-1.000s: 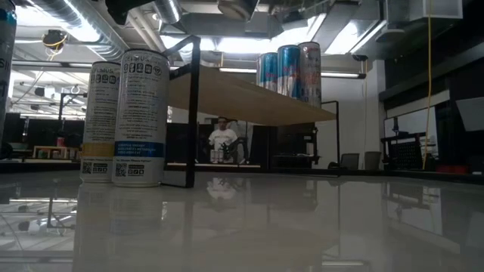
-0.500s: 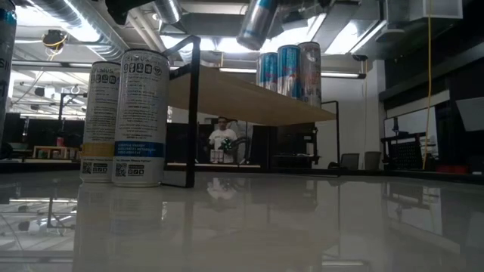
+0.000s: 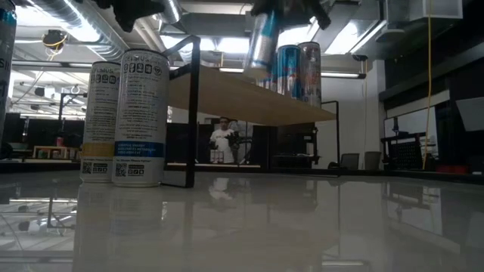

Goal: Place canned beverage on shelf
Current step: Put the blue soda can on the shelf aligned with the other blue soda cans

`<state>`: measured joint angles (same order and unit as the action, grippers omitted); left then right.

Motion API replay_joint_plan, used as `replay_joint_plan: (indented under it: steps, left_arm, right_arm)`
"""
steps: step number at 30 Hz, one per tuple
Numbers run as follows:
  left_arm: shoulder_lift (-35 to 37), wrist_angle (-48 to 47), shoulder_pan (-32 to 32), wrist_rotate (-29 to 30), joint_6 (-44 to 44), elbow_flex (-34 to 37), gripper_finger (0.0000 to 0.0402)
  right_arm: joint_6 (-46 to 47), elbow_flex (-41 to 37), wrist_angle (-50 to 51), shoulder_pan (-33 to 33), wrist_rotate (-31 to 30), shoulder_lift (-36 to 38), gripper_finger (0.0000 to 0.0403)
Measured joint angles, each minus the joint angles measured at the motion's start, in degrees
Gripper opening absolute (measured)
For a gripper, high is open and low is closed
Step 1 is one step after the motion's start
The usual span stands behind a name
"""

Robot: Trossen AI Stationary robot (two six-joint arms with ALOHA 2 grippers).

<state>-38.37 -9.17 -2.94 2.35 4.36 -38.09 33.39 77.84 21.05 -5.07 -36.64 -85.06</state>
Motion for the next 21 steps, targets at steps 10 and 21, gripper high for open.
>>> replay_joint_plan:
  steps: [10, 21]
  left_arm:
    - [-8.03, 7.32, -0.02, -0.04, 0.02, 0.00, 0.0210]
    - [-12.70, 12.00, 0.00, -0.09, 0.04, 0.02, 0.0210]
  right_arm:
    - [-0.01, -0.03, 0.23, 0.36, 0.29, -3.68, 0.0234]
    - [-0.24, -0.01, 1.15, 0.36, 0.22, -4.63, 0.0234]
